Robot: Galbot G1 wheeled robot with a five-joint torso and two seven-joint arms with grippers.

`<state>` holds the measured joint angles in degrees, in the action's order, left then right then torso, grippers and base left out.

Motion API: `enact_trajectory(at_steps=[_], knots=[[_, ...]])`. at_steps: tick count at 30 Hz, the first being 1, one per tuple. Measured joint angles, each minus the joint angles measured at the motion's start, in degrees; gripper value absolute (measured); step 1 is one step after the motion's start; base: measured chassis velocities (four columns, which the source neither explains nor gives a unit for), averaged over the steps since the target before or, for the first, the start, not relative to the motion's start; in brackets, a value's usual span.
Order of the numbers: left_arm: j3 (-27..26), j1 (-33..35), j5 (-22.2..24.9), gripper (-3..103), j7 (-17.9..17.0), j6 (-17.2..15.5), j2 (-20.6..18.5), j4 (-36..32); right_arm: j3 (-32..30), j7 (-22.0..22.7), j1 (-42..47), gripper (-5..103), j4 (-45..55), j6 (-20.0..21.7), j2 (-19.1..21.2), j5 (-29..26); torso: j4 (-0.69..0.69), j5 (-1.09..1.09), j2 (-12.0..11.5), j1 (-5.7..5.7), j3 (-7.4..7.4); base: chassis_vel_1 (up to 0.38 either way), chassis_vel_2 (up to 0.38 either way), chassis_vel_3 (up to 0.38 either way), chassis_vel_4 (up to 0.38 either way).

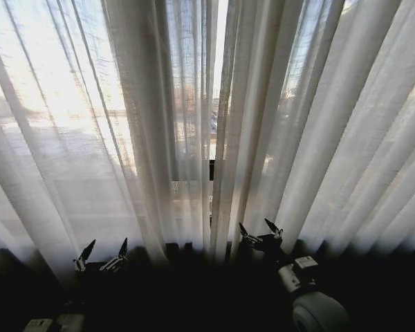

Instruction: Open the curtains by pulling them apart, changing their state from closed to fully open.

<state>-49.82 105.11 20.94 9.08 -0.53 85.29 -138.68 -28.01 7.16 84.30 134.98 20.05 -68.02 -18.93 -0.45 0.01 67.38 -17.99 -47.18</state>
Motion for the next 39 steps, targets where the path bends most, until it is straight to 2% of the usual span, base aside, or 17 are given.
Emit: enact_trajectory(at_steps=[10, 19, 27, 39], knots=[[-0.1, -0.2, -0.1, 100, 0.0, -0.4, 0.1, 0.1, 3.7, -0.2, -4.9, 100, -5.3, 0.2, -0.2, -0.1, 0.01, 0.01, 0.0, -0.02, -0.01, -0.120, 0.122, 0.125, -0.122], [-0.3, 0.1, -0.8, 100, 0.0, -0.4, 0.5, 0.2, 5.0, 2.9, -11.3, 100, -13.5, 0.5, -0.8, -0.7, 0.00, 0.00, 0.0, 0.03, 0.01, -0.014, 0.013, 0.017, -0.009], [-0.9, 0.5, -1.2, 100, -0.1, -0.3, 0.9, -0.5, 6.3, 5.1, -21.6, 100, -23.3, 0.6, -0.5, -2.4, 0.02, 0.01, 0.0, 0.00, -0.01, 0.000, 0.000, 0.000, 0.000], [-1.2, 0.8, -1.2, 100, -0.2, -0.1, 1.2, -1.1, 9.1, 5.2, -32.2, 100, -33.4, 0.2, 0.0, -5.0, 0.01, 0.00, 0.0, 0.00, -0.01, 0.000, 0.000, 0.000, 0.000]])
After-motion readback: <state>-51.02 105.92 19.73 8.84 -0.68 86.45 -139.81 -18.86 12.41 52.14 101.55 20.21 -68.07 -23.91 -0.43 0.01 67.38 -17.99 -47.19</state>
